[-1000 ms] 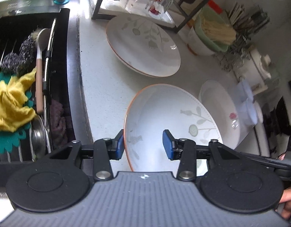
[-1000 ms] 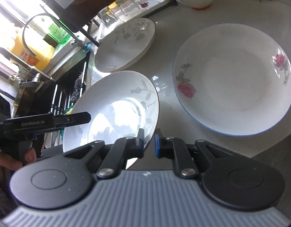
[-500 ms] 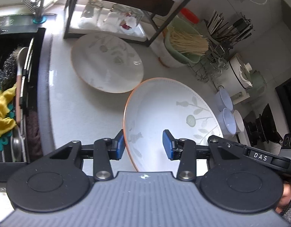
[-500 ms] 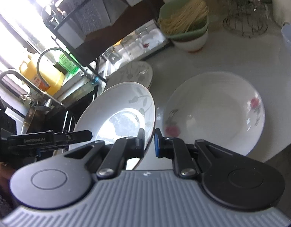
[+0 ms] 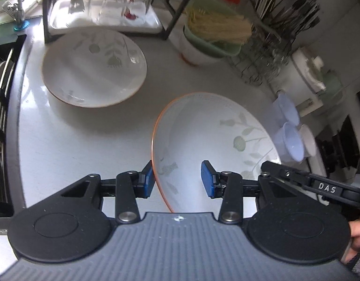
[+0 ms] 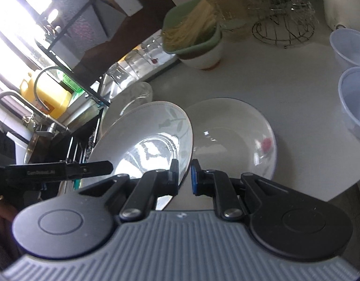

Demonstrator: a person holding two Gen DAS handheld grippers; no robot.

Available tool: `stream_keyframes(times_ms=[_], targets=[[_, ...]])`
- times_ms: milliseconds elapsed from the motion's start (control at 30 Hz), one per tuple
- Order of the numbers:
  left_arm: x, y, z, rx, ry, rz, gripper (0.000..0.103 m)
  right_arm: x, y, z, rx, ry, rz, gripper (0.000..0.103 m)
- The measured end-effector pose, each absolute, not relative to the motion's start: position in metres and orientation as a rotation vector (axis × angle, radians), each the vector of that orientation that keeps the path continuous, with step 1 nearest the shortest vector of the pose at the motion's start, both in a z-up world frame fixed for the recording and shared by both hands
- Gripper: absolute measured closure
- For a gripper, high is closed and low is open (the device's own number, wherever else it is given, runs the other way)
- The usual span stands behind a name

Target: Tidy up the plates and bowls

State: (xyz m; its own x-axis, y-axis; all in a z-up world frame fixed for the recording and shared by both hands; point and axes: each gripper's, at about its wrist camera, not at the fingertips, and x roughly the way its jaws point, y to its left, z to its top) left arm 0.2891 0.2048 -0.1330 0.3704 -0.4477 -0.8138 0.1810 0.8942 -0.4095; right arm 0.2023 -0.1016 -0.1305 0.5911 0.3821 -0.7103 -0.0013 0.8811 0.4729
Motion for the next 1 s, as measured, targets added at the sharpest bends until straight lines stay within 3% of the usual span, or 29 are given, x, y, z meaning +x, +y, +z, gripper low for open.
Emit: stream_keyframes(times_ms=[400, 1000], targets=[[0.303, 0.159, -0.162, -0.198, 1.225, -0.259, 0.056, 0.220, -0.138, -0.174, 0.489, 0.960, 0.316, 0.089], [0.303, 0.125, -0.180, -0.115, 1.239, -0.163, 0.056, 0.225, -0.152, -0.192, 0.387, 0.960, 0.361, 0.089]])
